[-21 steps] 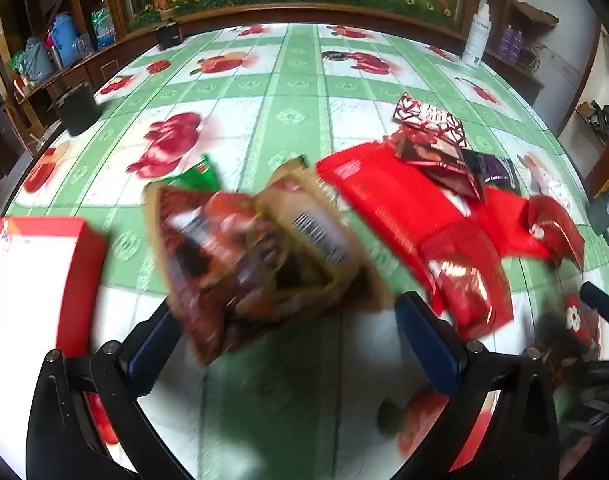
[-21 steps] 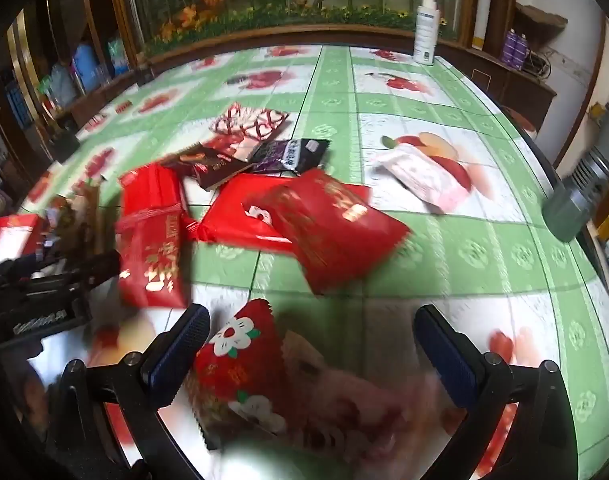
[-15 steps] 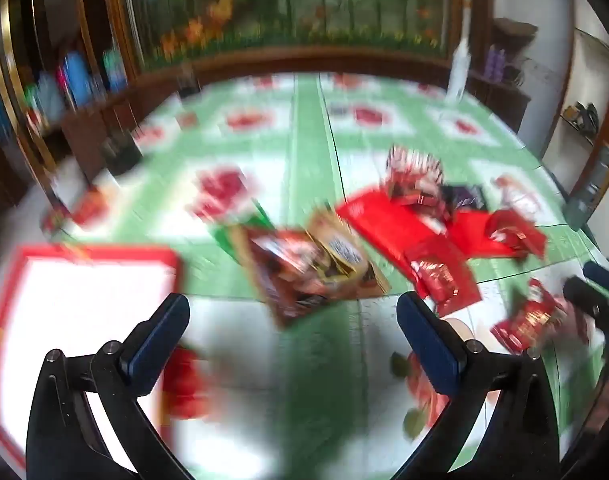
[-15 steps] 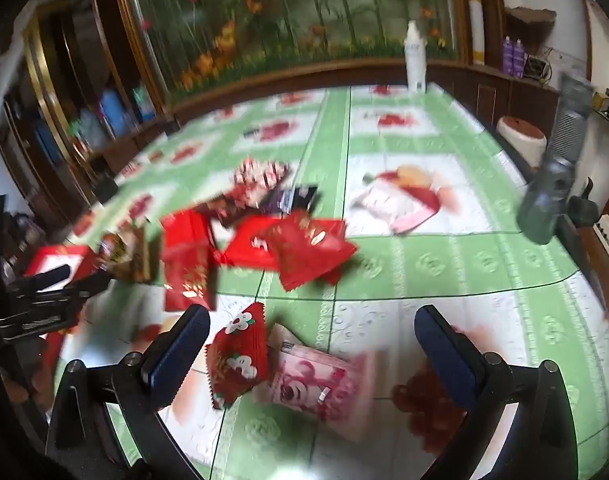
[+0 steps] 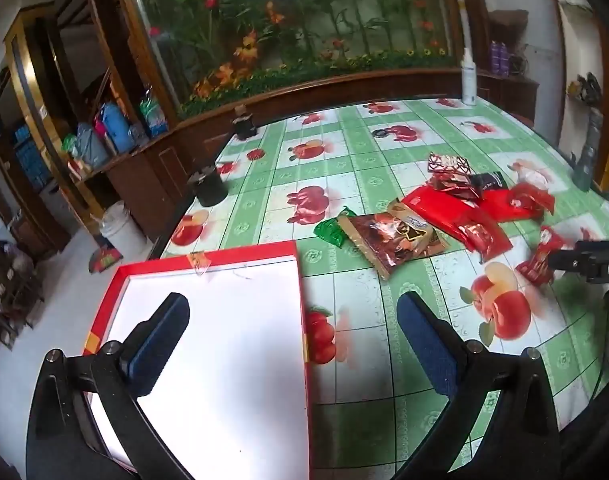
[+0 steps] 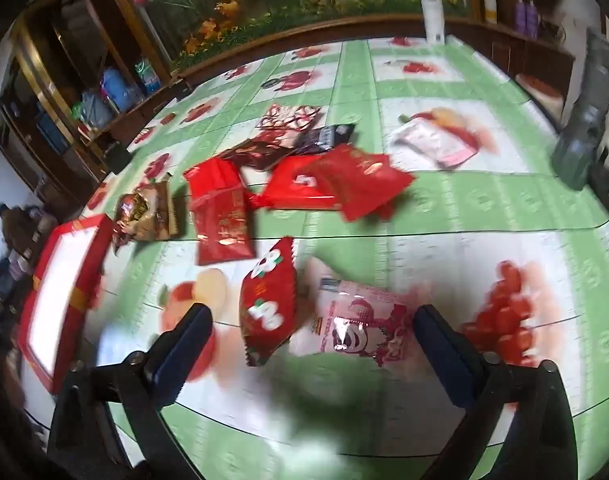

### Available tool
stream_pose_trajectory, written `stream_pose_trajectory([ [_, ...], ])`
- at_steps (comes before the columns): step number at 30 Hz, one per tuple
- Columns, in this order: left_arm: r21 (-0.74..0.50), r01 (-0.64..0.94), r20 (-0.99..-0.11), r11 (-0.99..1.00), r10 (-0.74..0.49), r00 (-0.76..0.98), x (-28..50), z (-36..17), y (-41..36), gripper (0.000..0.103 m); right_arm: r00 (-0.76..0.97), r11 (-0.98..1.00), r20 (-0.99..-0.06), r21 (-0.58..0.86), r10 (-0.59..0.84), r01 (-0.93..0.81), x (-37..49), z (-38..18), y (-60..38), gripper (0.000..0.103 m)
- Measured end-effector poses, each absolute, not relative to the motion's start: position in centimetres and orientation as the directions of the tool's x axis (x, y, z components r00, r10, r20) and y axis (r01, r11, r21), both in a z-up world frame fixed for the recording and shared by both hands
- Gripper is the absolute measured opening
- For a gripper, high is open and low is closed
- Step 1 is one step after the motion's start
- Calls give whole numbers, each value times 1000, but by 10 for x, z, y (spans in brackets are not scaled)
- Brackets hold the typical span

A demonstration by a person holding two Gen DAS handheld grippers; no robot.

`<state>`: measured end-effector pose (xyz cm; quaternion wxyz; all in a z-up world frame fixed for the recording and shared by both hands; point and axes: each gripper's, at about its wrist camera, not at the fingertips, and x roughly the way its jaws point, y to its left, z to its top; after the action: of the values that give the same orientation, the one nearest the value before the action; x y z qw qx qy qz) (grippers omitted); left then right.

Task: Organize snacks
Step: 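Move the right gripper to the pink Lotso packet and grasp it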

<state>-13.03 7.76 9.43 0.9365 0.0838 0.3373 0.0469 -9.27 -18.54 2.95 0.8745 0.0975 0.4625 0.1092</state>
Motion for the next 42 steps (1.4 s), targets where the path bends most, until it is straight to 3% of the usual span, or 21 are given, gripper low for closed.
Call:
stream_pose_trajectory([
  [10, 113, 48, -594, 992, 29, 804, -130, 90, 68, 103, 642, 972, -730, 191, 234, -138, -126, 48, -229, 96],
  [21, 113, 359, -658, 927, -200, 725, -148, 79, -19, 103, 584, 964, -778, 106, 234, -245, -118, 29, -229, 96],
  [30, 179, 496, -709, 850, -237, 664, -145, 91, -34, 103, 471, 876, -832, 36, 293, -482, -79, 20, -194, 95],
  [36, 186, 558, -714, 808, -279, 642, -149, 89, -40, 103, 438, 862, -855, 22, 278, -506, -72, 11, -180, 95],
  [39, 164, 600, -714, 783, -325, 620, -146, 89, -48, 103, 454, 869, -853, 1, 258, -494, -74, 11, -179, 85],
  [42, 145, 639, -719, 755, -363, 592, -140, 87, -57, 103, 477, 884, -841, 4, 256, -468, -76, 15, -183, 60],
])
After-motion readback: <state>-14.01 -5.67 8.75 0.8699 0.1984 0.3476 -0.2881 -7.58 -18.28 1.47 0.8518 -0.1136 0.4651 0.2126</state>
